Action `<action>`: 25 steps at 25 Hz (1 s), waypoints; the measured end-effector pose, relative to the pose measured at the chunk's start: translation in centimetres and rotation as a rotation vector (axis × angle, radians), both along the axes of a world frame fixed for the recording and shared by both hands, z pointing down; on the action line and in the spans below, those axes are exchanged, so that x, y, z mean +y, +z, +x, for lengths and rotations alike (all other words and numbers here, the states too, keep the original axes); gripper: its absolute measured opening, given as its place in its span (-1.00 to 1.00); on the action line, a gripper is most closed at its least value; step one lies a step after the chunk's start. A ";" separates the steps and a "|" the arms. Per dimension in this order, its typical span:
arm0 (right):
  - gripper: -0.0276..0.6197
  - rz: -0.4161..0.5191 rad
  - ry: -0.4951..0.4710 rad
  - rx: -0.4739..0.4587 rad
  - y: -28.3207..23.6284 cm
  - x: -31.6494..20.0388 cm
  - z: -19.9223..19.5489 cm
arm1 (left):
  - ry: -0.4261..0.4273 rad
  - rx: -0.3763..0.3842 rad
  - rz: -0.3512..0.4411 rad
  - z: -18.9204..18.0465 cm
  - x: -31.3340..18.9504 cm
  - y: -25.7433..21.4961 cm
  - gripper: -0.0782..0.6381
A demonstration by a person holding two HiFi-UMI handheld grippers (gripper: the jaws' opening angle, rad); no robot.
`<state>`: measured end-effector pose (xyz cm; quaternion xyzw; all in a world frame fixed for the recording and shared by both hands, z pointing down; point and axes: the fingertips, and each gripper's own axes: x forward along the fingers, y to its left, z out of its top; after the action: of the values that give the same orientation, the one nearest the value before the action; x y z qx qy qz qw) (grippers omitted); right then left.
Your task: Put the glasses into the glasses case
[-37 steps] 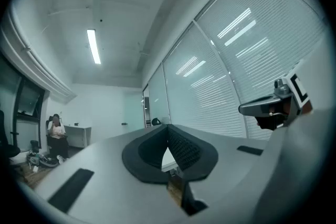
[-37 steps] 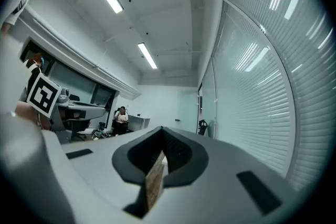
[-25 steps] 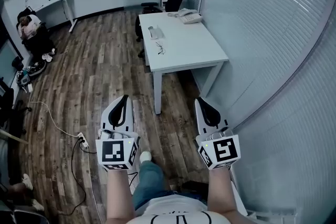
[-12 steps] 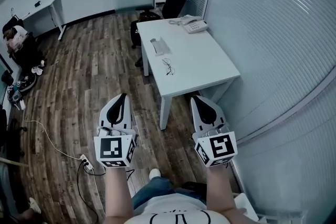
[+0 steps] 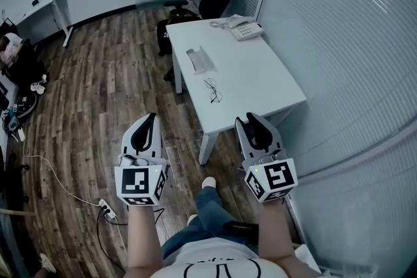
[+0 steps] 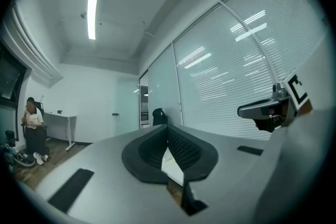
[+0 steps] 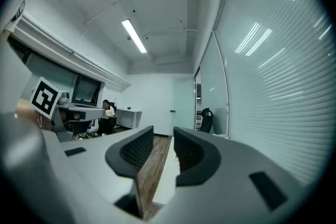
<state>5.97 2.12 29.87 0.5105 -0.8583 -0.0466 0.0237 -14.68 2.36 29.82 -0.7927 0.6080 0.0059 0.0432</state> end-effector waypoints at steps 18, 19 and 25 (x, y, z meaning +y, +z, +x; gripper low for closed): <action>-0.45 -0.296 -0.026 0.039 12.9 -27.0 0.2 | -0.022 0.025 -0.165 -0.6 -26.9 6.9 -0.74; -0.46 -0.327 -0.027 0.046 14.3 -27.8 0.3 | -0.019 0.026 -0.183 -0.4 -27.8 7.8 -0.74; -0.49 -0.506 -0.023 0.051 22.3 -30.9 -0.5 | 0.021 -0.001 -0.325 0.3 -30.4 14.5 -0.74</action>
<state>5.46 -28.83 52.14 0.4770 -0.8476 0.1566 0.1720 -14.36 -28.09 44.33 -0.7955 0.5928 -0.0925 -0.0853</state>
